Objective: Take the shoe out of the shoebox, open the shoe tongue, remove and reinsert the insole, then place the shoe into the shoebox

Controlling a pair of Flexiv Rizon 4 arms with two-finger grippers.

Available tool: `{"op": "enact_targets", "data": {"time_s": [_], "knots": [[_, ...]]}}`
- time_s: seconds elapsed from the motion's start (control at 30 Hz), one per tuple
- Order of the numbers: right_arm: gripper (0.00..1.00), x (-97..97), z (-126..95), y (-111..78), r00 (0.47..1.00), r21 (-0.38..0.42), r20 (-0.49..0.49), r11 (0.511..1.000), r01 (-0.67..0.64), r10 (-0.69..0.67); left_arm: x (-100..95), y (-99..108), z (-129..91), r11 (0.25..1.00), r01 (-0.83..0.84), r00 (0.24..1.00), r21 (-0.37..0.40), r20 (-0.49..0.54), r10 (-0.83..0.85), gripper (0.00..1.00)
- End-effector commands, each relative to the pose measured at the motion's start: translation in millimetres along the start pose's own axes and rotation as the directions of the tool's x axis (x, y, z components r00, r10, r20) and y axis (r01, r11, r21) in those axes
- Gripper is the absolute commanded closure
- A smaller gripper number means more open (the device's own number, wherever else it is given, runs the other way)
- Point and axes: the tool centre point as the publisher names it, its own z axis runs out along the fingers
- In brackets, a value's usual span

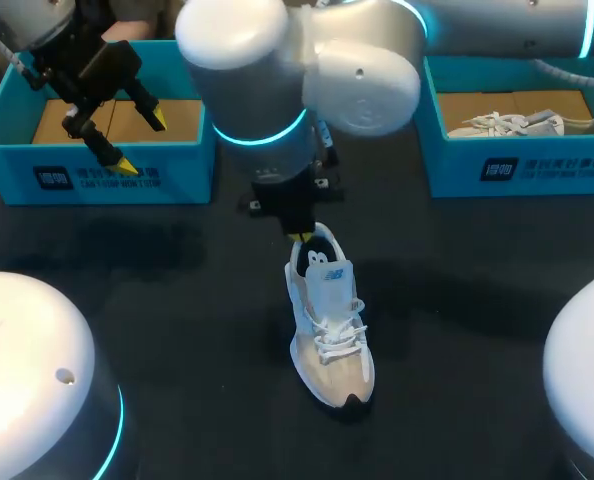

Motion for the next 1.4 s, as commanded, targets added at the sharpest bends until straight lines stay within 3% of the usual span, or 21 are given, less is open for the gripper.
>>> {"op": "enact_targets", "data": {"time_s": [0.03, 0.27, 0.53, 0.83, 1.4], "knots": [[1.0, 7.9, -1, -8.6, 0.977, -0.328, 0.154, 0.94, -0.089, 0.146, 1.0, 0, -1, 1.0, 0.0, 1.0, -0.003, 0.0, 0.0, 0.0], [1.0, 11.7, 21, -12.5, 0.968, -0.39, 0.222, 0.921, -0.026, 0.121, 1.0, 0, -1, 1.0, 0.0, 1.0, -0.003, 0.0, 0.0, 0.0], [1.0, 2.5, 41, -14.2, 0.955, -0.395, 0.274, 0.919, 0.002, 0.115, 1.0, 0, -1, 1.0, 0.0, 1.0, -0.003, 0.0, 0.0, 0.0], [1.0, -23.0, 69, -6.5, 0.961, -0.367, 0.246, 0.93, -0.026, 0.124, 1.0, 0, -1, 1.0, 0.0, 1.0, -0.003, 0.0, 0.0, 0.0], [1.0, -27.3, 114, -3.2, 0.966, -0.32, 0.23, 0.947, -0.035, 0.114, 1.0, 0, -1, 1.0, 0.0, 1.0, -0.003, 0.0, 0.0, 0.0]]}}
